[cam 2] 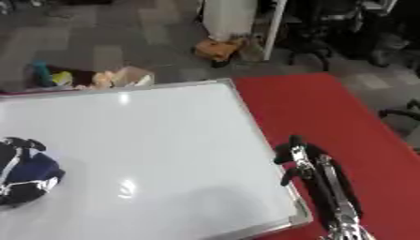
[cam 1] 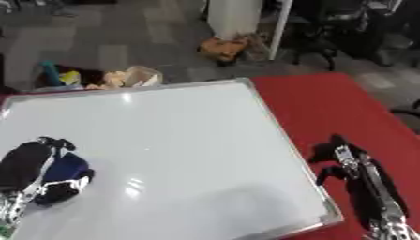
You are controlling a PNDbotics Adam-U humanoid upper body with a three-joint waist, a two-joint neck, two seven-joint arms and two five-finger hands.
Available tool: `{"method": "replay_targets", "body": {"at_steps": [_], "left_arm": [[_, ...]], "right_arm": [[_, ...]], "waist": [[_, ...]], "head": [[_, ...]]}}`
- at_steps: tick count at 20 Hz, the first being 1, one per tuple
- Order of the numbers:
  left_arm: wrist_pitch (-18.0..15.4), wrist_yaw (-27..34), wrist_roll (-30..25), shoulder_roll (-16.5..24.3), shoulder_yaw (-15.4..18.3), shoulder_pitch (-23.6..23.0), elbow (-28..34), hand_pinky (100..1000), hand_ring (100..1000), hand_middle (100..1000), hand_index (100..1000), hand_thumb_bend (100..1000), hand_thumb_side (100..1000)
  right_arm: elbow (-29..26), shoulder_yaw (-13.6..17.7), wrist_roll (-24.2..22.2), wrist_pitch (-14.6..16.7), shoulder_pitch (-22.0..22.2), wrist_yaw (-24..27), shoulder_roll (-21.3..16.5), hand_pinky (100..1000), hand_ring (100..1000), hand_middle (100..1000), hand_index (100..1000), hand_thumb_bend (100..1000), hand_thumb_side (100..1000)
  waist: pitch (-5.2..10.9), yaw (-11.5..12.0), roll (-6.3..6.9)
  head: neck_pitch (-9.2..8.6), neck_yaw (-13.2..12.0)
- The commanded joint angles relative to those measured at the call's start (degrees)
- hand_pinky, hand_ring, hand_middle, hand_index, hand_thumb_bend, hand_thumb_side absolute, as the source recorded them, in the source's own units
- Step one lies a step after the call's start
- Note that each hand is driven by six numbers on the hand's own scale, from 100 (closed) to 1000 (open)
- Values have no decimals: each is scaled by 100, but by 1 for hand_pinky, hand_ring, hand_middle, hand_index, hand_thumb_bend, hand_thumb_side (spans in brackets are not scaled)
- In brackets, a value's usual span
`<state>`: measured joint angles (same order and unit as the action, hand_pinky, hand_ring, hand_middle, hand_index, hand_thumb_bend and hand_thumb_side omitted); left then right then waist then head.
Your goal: Wipe the whiteboard clean with a brush.
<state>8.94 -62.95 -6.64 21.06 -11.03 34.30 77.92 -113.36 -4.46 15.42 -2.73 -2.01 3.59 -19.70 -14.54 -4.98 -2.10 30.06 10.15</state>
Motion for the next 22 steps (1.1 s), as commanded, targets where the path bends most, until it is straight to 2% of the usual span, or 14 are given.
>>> {"method": "replay_targets", "body": {"at_steps": [1,8,22], "left_arm": [[62,42,49,68,74,63,59,200,513,394,721,391,381],[155,177,196,5,134,137,13,181,509,385,706,353,317],[238,282,398,-260,224,673,-420,176,513,387,698,347,315]], "right_arm": [[-123,37,6,5,-27,-35,-112,313,583,492,601,100,840],[-123,36,6,3,-26,-42,-101,313,583,492,601,100,840],[-123,14,-21,-3,-35,-46,-73,312,583,492,601,100,842]], "waist": [[85,-3,2],[73,-10,-7],[47,-54,-50]], "head": [[-69,2],[-68,5],[-75,-50]]}}
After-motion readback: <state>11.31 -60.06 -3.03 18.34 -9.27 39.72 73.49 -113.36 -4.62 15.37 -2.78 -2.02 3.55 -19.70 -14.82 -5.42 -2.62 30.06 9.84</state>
